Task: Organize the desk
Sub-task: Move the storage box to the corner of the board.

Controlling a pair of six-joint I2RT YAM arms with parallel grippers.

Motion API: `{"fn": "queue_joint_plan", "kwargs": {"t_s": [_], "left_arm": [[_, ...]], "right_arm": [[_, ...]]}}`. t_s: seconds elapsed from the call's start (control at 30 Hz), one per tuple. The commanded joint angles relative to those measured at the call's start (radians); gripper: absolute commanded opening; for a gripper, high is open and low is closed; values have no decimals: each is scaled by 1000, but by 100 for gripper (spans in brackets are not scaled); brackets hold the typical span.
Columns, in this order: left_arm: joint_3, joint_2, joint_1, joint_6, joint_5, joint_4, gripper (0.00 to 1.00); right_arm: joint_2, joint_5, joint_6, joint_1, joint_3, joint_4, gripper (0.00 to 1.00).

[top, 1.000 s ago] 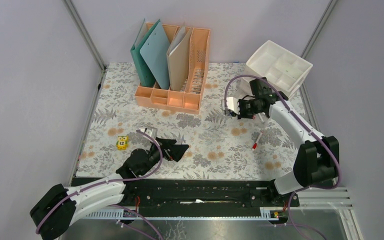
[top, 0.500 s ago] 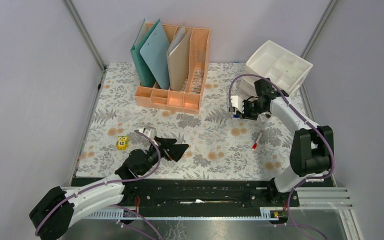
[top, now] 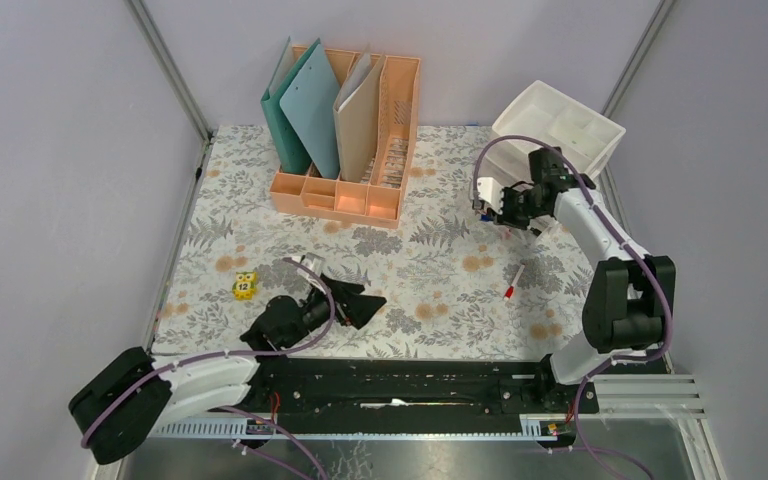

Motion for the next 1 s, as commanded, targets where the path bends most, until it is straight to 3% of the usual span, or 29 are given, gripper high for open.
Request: {"fn": "queue_joint_plan", "kwargs": {"t_s": [0.0,0.23,0.43,0.97], "left_arm": [[3,86,6,-29,100,192,99],[49,253,4,-69,202,313,99],[70,352,5,-104,251,396,99],[71,396,4,-117,276,425,99]], "right_arm": [[-62,-25,10,-23,21,-12,5],[-114,-25,10,-22,-53,-12,5],[-64,-25,10,-24,-80,-12,5],[1,-25,10,-78,-16,-12,5]]}}
